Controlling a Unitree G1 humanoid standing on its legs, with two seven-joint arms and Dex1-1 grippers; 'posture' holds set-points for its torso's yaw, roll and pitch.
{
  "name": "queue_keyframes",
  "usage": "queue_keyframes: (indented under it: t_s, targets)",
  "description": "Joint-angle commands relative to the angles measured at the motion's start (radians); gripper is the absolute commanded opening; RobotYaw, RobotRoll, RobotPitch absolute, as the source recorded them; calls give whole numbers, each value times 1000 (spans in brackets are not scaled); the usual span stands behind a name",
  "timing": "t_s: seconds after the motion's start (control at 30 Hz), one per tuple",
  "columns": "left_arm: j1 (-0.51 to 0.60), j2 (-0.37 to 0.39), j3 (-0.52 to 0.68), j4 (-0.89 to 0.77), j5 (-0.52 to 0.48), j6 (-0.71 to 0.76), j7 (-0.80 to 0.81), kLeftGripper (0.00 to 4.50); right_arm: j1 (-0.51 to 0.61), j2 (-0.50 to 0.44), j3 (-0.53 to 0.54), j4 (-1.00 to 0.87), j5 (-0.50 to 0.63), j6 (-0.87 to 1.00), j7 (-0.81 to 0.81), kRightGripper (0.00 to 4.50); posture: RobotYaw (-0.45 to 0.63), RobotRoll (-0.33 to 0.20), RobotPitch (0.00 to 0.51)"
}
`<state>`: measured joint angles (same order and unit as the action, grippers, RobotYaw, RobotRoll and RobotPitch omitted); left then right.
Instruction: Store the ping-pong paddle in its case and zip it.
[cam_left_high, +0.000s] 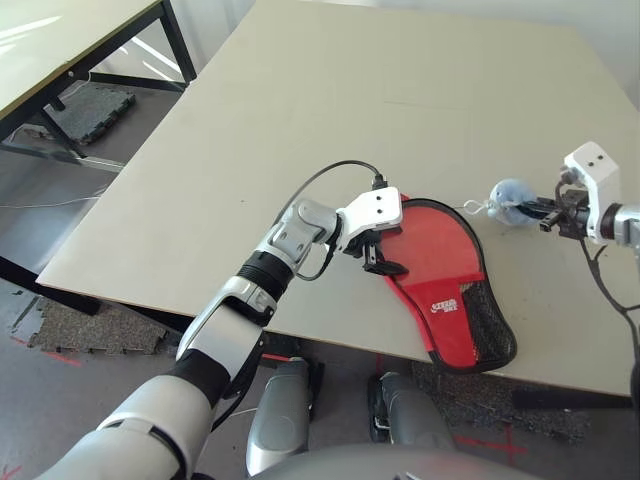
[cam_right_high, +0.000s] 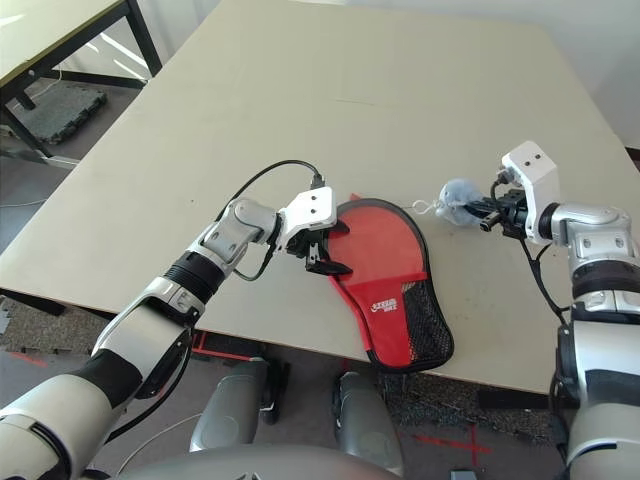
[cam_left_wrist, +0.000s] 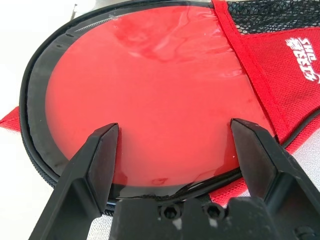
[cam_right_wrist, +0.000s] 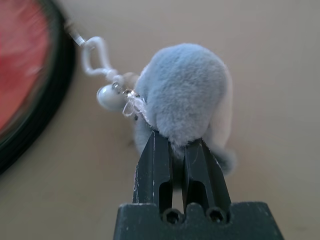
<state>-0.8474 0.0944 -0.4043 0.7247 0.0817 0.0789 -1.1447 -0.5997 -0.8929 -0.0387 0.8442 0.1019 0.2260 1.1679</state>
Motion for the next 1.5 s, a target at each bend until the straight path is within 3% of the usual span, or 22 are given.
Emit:
queue_keyframes:
  t_s: [0.03, 0.5, 1.0, 1.23, 1.4, 1.5]
  targets:
    - [17, 11, -35, 56, 39, 7, -3, 4500, 133, -66, 36, -80, 3, 155, 113, 9, 24, 0, 157]
    - [9, 2, -34, 81, 41, -12, 0, 4500, 482, -248, 94, -462, 125, 337, 375, 9, 17, 0, 150]
    - [13, -10, -32, 83, 41, -13, 8, 4500, 704, -351, 176, -687, 207, 387, 447, 9, 24, 0, 150]
    - [13, -12, -31, 83, 41, -12, 8, 4500, 755, -380, 224, -567, 111, 273, 443, 9, 18, 0, 154]
    - [15, -18, -33, 83, 39, -12, 10, 4500, 728, -356, 235, -426, 43, 172, 415, 9, 14, 0, 155]
    - [16, -21, -34, 82, 38, -12, 10, 4500, 700, -325, 214, -362, 56, 143, 412, 9, 14, 0, 157]
